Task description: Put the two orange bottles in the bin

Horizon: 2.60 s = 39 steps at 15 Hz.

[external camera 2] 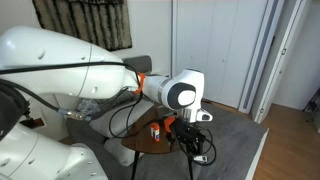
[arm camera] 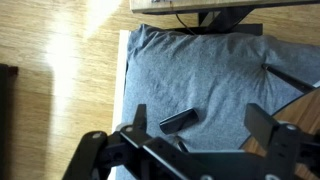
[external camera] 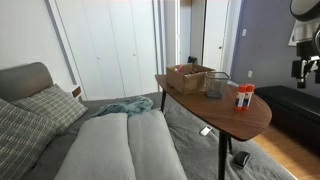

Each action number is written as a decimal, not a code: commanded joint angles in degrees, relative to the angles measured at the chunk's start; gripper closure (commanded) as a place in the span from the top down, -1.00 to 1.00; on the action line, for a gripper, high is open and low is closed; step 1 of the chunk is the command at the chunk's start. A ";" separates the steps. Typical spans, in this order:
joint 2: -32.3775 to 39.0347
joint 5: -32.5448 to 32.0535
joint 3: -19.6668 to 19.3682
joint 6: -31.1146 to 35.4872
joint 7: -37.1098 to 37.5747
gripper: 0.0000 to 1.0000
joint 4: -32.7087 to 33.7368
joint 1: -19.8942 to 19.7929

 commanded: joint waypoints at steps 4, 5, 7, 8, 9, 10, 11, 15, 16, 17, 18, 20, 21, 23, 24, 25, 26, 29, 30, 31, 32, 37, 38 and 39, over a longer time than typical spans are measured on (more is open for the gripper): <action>-0.02 -0.03 -0.11 -0.19 0.05 1.00 0.11 0.17; -0.02 -0.03 -0.11 -0.19 0.05 1.00 0.11 0.17; -2.99 0.80 1.79 -1.27 0.24 1.00 -0.73 1.70; -5.19 1.66 2.78 -1.92 -0.13 1.00 -1.20 2.82; -6.87 2.12 3.71 -2.08 -0.61 1.00 -1.54 3.93; -8.82 3.49 4.92 -3.18 -0.71 1.00 -1.59 5.54; -10.57 4.66 6.13 -3.94 -0.53 1.00 -1.68 7.13; -16.83 12.26 9.96 -4.94 2.90 1.00 -2.45 13.17; -17.39 13.97 10.71 -3.96 3.65 1.00 -2.70 14.44; -13.68 10.86 9.64 -4.73 2.30 1.00 -0.31 13.01; -14.79 11.99 10.32 -4.73 2.92 1.00 -0.55 14.03; -15.98 12.54 10.76 -4.70 3.39 1.00 -1.26 14.69; -16.10 12.54 10.72 -4.68 3.39 1.00 -1.51 14.67; -16.10 12.55 10.65 -4.67 3.38 1.00 -1.59 14.66; -15.89 13.27 10.96 -2.70 4.79 1.00 -2.35 14.62; -15.24 14.28 11.29 -1.04 6.46 1.00 -2.65 14.60; -14.85 15.02 11.63 1.12 8.58 1.00 -2.97 14.31; -13.31 16.71 12.70 6.03 14.56 1.00 -3.73 13.70; -12.66 17.07 13.01 7.16 15.87 1.00 -3.94 13.64; -11.64 17.07 13.72 7.03 17.94 1.00 -3.80 13.30; -11.07 16.98 14.19 7.48 19.37 1.00 -4.04 13.16; -8.20 17.70 15.23 8.69 24.02 1.00 -4.52 13.35; -7.74 18.42 15.06 9.50 24.14 1.00 -4.77 13.62; -7.38 19.18 14.95 10.71 24.31 1.00 -5.19 13.71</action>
